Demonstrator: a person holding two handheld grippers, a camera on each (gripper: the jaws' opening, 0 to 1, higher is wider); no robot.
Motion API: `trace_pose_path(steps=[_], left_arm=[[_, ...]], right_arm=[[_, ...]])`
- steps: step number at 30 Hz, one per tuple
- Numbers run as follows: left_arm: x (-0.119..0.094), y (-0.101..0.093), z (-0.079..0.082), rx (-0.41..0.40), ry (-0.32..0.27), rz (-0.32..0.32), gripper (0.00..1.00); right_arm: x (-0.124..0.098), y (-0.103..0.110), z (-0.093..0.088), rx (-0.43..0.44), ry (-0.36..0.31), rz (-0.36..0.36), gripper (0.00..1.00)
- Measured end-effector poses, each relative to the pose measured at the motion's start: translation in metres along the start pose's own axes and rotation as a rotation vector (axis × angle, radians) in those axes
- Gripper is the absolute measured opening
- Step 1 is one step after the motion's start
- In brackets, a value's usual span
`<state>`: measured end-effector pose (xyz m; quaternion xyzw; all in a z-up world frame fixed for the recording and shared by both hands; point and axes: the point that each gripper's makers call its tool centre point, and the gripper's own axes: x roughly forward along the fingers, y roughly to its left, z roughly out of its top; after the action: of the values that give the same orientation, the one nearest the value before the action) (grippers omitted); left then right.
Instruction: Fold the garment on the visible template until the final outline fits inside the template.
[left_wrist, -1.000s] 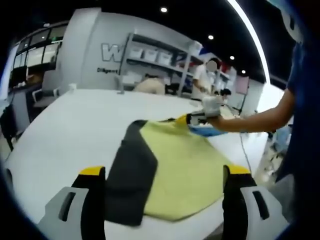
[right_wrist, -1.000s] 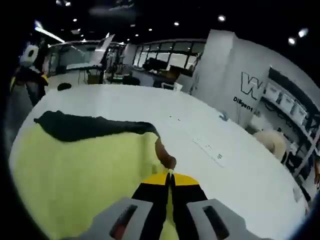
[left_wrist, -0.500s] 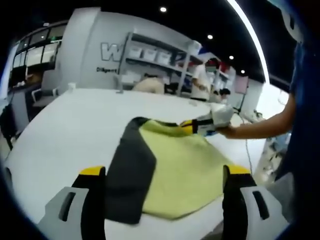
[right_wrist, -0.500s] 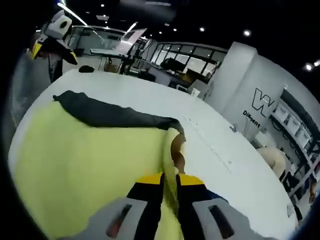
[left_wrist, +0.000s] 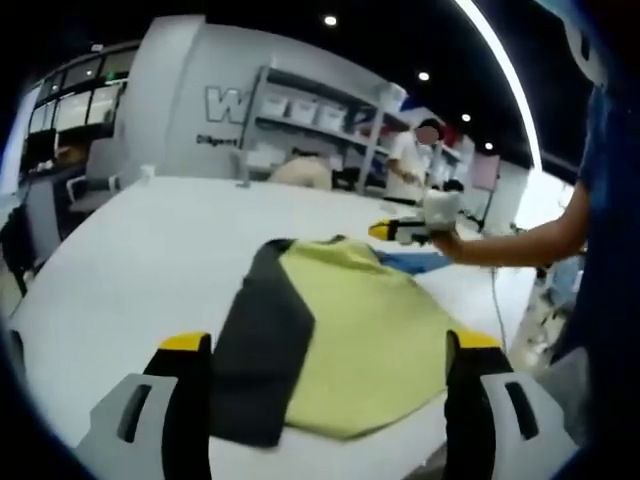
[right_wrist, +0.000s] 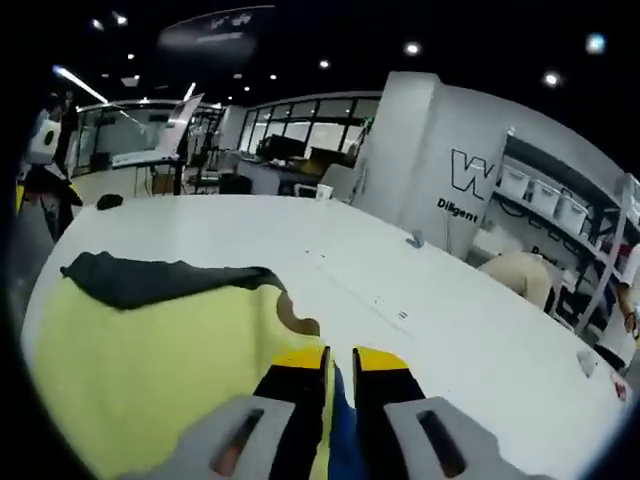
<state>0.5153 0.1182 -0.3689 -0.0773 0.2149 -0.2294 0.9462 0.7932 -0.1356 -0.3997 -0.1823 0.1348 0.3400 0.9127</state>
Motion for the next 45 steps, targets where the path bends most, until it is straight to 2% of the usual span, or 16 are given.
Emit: trace_pose_path(steps=[3, 7, 9, 13, 15, 16, 17, 19, 20, 21, 24, 31, 36, 38, 41, 45], left_arm=[[0.002, 0.004, -0.003, -0.001, 0.009, 0.011, 0.95], [0.005, 0.028, -0.026, 0.117, 0.125, 0.089, 0.87], [0.006, 0.042, -0.044, 0.204, 0.198, 0.12, 0.83], [0.005, 0.063, -0.058, 0.401, 0.282, 0.169, 0.8], [0.006, 0.06, -0.06, 0.529, 0.336, 0.179, 0.77], [0.006, 0.061, -0.063, 0.551, 0.343, 0.175, 0.75], [0.008, 0.063, -0.075, 0.643, 0.397, 0.149, 0.73], [0.008, 0.064, -0.079, 0.681, 0.419, 0.141, 0.7], [0.01, 0.064, -0.086, 0.761, 0.452, 0.125, 0.69], [0.011, 0.065, -0.088, 0.779, 0.455, 0.121, 0.68], [0.012, 0.063, -0.087, 0.776, 0.44, 0.114, 0.63], [0.016, 0.065, -0.082, 0.886, 0.443, 0.127, 0.45], [0.012, 0.065, -0.081, 0.889, 0.434, 0.095, 0.08], [0.011, 0.064, -0.077, 0.88, 0.418, 0.089, 0.04], [0.011, 0.063, -0.073, 0.814, 0.397, 0.079, 0.04], [0.014, 0.073, -0.051, 0.582, 0.311, 0.108, 0.03]], right_arm=[[0.001, 0.003, 0.01, 0.061, -0.026, 0.004, 0.07], [-0.003, 0.01, 0.015, 0.095, -0.048, 0.002, 0.08], [-0.008, 0.019, 0.017, 0.099, -0.053, 0.008, 0.09], [-0.017, 0.026, 0.019, 0.134, -0.074, 0.014, 0.09], [-0.025, 0.027, 0.02, 0.186, -0.091, 0.006, 0.09], [-0.028, 0.027, 0.02, 0.2, -0.094, 0.003, 0.09], [-0.03, 0.025, 0.016, 0.219, -0.096, -0.002, 0.09], [-0.034, 0.026, 0.015, 0.223, -0.098, -0.005, 0.09], [-0.043, 0.027, 0.014, 0.242, -0.102, -0.02, 0.09], [-0.047, 0.027, 0.013, 0.249, -0.105, -0.022, 0.09], [-0.06, 0.027, 0.009, 0.26, -0.1, -0.04, 0.08], [-0.091, 0.02, -0.004, 0.325, -0.11, -0.107, 0.08], [-0.111, 0.022, -0.017, 0.37, -0.106, -0.137, 0.07], [-0.119, 0.026, -0.023, 0.382, -0.1, -0.151, 0.07], [-0.129, 0.029, -0.029, 0.405, -0.098, -0.164, 0.08], [-0.143, 0.037, -0.038, 0.424, -0.083, -0.181, 0.07]])
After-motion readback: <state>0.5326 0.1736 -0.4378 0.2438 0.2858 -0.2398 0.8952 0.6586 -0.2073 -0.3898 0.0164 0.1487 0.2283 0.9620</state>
